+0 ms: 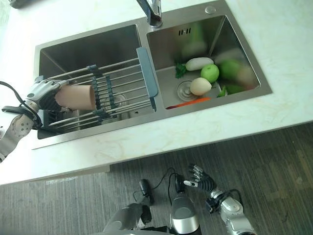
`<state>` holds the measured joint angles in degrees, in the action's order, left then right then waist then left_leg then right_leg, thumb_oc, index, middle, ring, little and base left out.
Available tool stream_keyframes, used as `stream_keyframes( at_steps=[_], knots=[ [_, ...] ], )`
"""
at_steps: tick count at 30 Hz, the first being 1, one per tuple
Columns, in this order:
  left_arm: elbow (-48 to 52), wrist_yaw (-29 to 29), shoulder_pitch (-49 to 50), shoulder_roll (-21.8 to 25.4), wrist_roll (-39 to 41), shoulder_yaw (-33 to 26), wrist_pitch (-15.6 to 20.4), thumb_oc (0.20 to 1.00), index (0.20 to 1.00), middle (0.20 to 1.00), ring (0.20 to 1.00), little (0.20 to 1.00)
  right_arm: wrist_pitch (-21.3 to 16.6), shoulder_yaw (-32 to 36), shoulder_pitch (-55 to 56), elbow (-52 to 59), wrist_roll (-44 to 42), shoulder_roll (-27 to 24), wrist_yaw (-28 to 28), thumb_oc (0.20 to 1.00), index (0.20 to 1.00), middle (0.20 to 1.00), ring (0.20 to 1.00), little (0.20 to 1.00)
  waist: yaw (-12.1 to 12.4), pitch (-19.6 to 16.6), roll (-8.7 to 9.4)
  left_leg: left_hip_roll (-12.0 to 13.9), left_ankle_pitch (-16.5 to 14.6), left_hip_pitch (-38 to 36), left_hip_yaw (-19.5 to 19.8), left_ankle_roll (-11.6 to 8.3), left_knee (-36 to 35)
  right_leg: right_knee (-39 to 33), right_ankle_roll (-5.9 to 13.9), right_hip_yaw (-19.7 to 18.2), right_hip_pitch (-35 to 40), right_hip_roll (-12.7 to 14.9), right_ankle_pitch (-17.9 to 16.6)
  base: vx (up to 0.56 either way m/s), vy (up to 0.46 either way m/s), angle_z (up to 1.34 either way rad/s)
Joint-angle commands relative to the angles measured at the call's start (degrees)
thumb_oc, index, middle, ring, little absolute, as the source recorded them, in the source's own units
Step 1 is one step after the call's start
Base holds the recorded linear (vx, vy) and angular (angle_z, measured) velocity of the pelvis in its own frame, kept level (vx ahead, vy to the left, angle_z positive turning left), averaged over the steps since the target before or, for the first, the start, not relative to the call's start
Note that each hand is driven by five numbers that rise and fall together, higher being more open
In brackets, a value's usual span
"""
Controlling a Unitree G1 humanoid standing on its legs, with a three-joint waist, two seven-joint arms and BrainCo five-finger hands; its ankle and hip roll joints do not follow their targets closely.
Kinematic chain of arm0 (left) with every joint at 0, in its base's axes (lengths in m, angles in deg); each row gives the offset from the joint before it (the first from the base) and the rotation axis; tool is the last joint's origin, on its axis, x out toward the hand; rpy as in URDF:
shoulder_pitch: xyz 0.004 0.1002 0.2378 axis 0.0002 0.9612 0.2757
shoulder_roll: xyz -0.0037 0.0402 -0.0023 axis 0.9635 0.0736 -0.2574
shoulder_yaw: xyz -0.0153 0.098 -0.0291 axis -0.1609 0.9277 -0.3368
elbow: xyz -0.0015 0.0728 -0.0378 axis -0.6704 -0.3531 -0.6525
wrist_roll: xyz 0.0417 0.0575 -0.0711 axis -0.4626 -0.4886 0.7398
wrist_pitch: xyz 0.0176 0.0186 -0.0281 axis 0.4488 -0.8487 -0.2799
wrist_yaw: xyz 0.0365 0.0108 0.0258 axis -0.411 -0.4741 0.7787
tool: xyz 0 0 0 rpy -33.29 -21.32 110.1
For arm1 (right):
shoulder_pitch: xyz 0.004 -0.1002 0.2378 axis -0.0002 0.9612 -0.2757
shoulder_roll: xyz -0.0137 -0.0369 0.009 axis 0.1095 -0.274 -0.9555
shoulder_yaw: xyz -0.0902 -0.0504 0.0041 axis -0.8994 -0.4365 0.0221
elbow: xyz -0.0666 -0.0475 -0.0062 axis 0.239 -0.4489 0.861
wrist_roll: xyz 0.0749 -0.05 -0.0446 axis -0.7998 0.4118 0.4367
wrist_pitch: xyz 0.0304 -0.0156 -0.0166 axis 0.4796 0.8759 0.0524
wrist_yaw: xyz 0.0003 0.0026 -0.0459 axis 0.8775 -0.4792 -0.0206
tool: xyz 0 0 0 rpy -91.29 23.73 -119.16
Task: Place the dishes in the dishwasher.
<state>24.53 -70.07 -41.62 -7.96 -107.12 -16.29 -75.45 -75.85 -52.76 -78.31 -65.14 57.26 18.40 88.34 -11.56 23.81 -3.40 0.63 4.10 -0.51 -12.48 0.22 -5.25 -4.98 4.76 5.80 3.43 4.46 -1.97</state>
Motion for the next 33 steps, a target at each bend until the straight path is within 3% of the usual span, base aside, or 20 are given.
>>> stream_keyframes(
  at_steps=[1,2,4,7,11,12,19,20,22,24,26,28,33],
  knots=[
    [-0.3,16.5,0.5,-2.9,4.3,-4.9,2.2,0.200,0.200,0.200,0.200,0.200,-2.7,-1.0,6.4,0.9,-2.5,0.0,-1.4,1.000,1.000,1.000,1.000,1.000,0.5,-9.7,-0.48,3.1,-3.6,-0.4,-0.1,-4.54,1.5,6.2,7.72,3.3,-4.7,7.1,2.5,0.06,-0.055,0.18],
    [0.1,19.4,1.8,-3.6,4.2,-6.3,2.6,0.200,0.200,0.200,0.200,0.200,-2.8,-1.0,6.7,0.5,-2.5,0.6,-1.5,1.000,1.000,1.000,1.000,1.000,0.7,-10.5,-0.36,3.2,-3.6,-0.9,0.0,-4.56,1.5,6.2,7.59,3.6,-4.1,7.0,2.7,0.10,-0.087,0.17],
    [4.7,32.7,8.1,-6.9,2.7,-14.8,6.9,0.200,0.200,0.200,0.200,0.200,-2.7,-1.2,8.1,-1.0,-2.9,2.7,-2.9,1.000,1.000,1.000,1.000,1.000,1.7,-13.6,0.12,3.7,-4.3,-4.0,0.1,-4.89,1.0,5.5,6.96,5.0,-0.5,6.5,3.8,0.10,-0.144,0.10],
    [10.1,40.8,11.6,-9.8,0.4,-21.0,7.5,0.200,0.200,0.200,0.200,0.200,-2.8,-0.9,8.9,-2.7,-2.4,4.5,-3.0,1.000,1.000,1.000,1.000,1.000,2.6,-15.7,0.64,3.9,-4.9,-5.9,0.8,-5.03,0.6,4.9,6.54,5.8,2.0,6.0,4.5,0.01,-0.093,0.05],
    [13.2,40.1,14.5,-12.4,2.2,-24.8,7.0,0.200,0.200,0.200,0.200,0.200,-2.3,-0.6,8.7,-4.3,-1.4,6.0,-3.0,1.000,1.000,1.000,1.000,1.000,3.5,-17.2,1.12,3.7,-5.4,-7.2,2.3,-4.96,0.6,5.2,5.99,5.6,3.6,5.1,5.2,0.00,-0.064,0.12],
    [14.9,39.3,15.4,-16.1,8.3,-25.6,10.5,0.200,0.200,0.200,0.200,0.200,-2.7,-0.7,7.6,-6.1,-0.8,6.8,-3.3,1.000,1.000,1.000,1.000,1.000,4.3,-17.8,1.38,3.7,-5.7,-7.9,3.4,-4.76,0.6,5.8,5.40,5.3,4.4,4.4,5.9,0.01,-0.055,0.04],
    [19.2,37.6,17.7,-24.0,16.6,-27.0,18.9,0.200,0.200,0.200,0.200,0.200,-3.3,-0.3,5.9,-8.0,-0.6,7.6,-4.1,1.000,1.000,1.000,1.000,1.000,6.5,-18.3,2.12,4.0,-6.1,-8.7,5.2,-4.82,0.7,6.3,4.37,6.4,5.7,3.4,7.0,0.00,-0.033,0.13],
    [19.6,36.2,17.9,-24.8,19.2,-27.1,20.1,0.200,0.200,0.200,0.200,0.200,-3.3,-0.3,5.7,-8.2,-0.7,7.6,-4.3,1.000,1.000,1.000,1.000,1.000,6.7,-18.3,2.17,4.0,-6.1,-8.8,5.5,-4.86,0.7,6.3,4.30,6.6,5.8,3.4,7.1,0.00,-0.020,0.29],
    [21.1,24.4,18.8,-31.2,34.9,-25.8,25.9,0.200,0.200,0.200,0.200,0.200,-2.8,-0.2,4.2,-8.3,-1.0,7.9,-5.1,1.000,1.000,1.000,1.000,1.000,8.1,-18.1,2.54,3.7,-6.3,-8.8,7.1,-4.85,0.9,6.7,3.76,7.1,6.1,3.1,7.5,-0.03,-0.017,0.23],
    [22.3,12.9,18.8,-34.5,47.3,-23.6,26.6,0.200,0.200,0.200,0.200,0.200,-2.7,-0.4,3.2,-8.6,-1.1,8.2,-5.7,1.000,1.000,1.000,1.000,1.000,8.7,-18.0,2.68,3.6,-6.5,-8.8,7.8,-4.67,1.0,7.0,3.44,7.1,6.1,2.8,7.7,-0.05,0.005,0.22],
    [22.6,4.4,18.7,-36.4,58.2,-22.4,25.1,0.200,0.200,0.200,0.200,0.200,-2.8,-0.5,2.6,-9.2,-1.1,8.2,-5.8,1.000,1.000,1.000,1.000,1.000,8.9,-17.9,2.65,3.5,-6.5,-8.8,8.0,-4.59,1.0,7.0,3.42,7.2,6.2,2.8,7.7,-0.03,0.015,0.24],
    [22.2,-7.2,18.5,-39.0,71.7,-20.5,21.1,0.200,0.200,0.200,0.200,0.200,-2.6,-0.7,2.0,-9.6,-1.1,8.3,-5.7,1.000,1.000,1.000,1.000,1.000,8.9,-17.9,2.63,3.4,-6.5,-8.9,8.1,-4.51,0.8,7.0,3.51,7.2,6.1,2.7,7.5,-0.04,0.012,0.06],
    [19.0,-22.0,18.4,-42.2,85.7,-17.4,15.8,0.200,0.200,0.200,0.200,0.200,-2.4,-0.5,1.5,-10.2,-0.4,8.1,-4.5,1.000,1.000,1.000,1.000,1.000,8.8,-17.7,2.49,3.3,-6.3,-9.0,7.9,-4.32,0.3,6.8,3.79,7.3,6.1,2.9,7.0,-0.04,0.002,-0.01]
  ],
)
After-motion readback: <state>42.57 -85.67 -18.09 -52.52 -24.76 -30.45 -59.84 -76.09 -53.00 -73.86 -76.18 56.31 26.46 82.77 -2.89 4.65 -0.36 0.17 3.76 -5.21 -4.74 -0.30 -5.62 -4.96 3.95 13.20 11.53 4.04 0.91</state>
